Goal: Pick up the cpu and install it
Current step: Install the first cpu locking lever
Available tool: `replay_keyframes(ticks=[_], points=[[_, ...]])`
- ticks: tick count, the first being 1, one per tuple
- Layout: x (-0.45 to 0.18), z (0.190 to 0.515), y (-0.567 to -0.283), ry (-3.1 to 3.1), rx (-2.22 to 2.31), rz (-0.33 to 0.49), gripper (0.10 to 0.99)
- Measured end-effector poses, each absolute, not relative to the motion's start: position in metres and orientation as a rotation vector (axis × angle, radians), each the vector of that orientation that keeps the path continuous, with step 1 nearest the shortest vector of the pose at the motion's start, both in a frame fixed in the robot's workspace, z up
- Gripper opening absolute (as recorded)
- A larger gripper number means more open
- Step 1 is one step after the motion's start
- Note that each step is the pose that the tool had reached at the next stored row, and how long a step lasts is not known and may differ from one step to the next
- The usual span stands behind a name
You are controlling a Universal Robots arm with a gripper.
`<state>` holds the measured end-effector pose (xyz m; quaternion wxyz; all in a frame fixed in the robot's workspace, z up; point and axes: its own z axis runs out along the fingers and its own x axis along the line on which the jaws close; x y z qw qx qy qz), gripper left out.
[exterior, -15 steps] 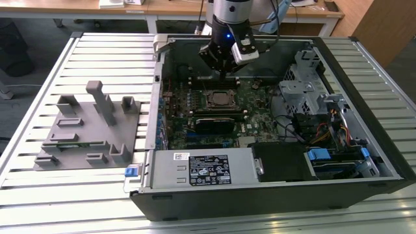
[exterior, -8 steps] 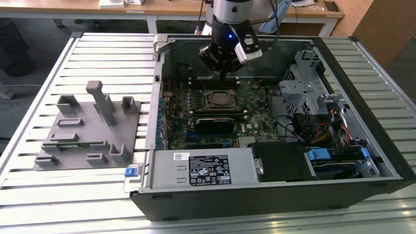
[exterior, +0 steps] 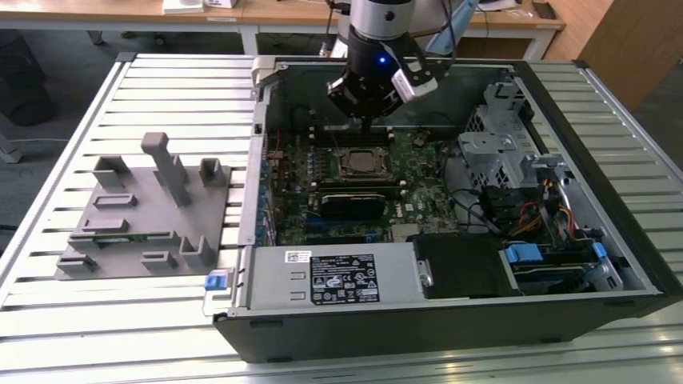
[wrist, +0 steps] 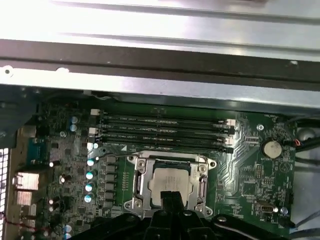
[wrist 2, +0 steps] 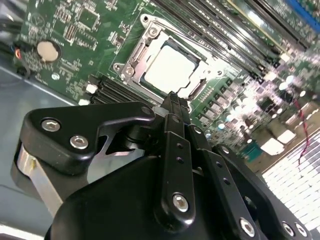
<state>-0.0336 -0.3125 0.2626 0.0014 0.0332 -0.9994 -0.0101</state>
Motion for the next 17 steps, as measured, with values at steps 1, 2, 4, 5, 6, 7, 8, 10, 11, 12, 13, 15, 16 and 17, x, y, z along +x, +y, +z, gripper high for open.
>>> replay_keyframes(ticks=[1,2,4,5,6,7,8,10,11,12,13,15,16,17], points=[[-0.034,0.263,-0.312,-3.137,0.115,-0.032,0.106],[-0.036,0.262,-0.312,-3.137,0.117,-0.032,0.106],[-0.042,0.262,-0.312,-3.137,0.116,-0.033,0.106],[-0.045,0.262,-0.312,-3.137,0.116,-0.034,0.106],[-0.048,0.262,-0.312,-3.137,0.116,-0.034,0.106],[-0.052,0.262,-0.312,-3.137,0.116,-0.035,0.106],[-0.055,0.262,-0.312,-3.137,0.116,-0.035,0.106],[-0.061,0.262,-0.312,-3.137,0.116,-0.035,0.106],[-0.063,0.262,-0.312,-3.137,0.116,-0.035,0.106],[-0.066,0.262,-0.312,-3.137,0.116,-0.035,0.106],[-0.069,0.262,-0.312,-3.137,0.117,-0.035,0.106],[-0.075,0.262,-0.312,-3.138,0.116,-0.035,0.106],[-0.078,0.262,-0.312,-3.138,0.116,-0.035,0.106],[-0.081,0.262,-0.312,-3.139,0.117,-0.035,0.106]])
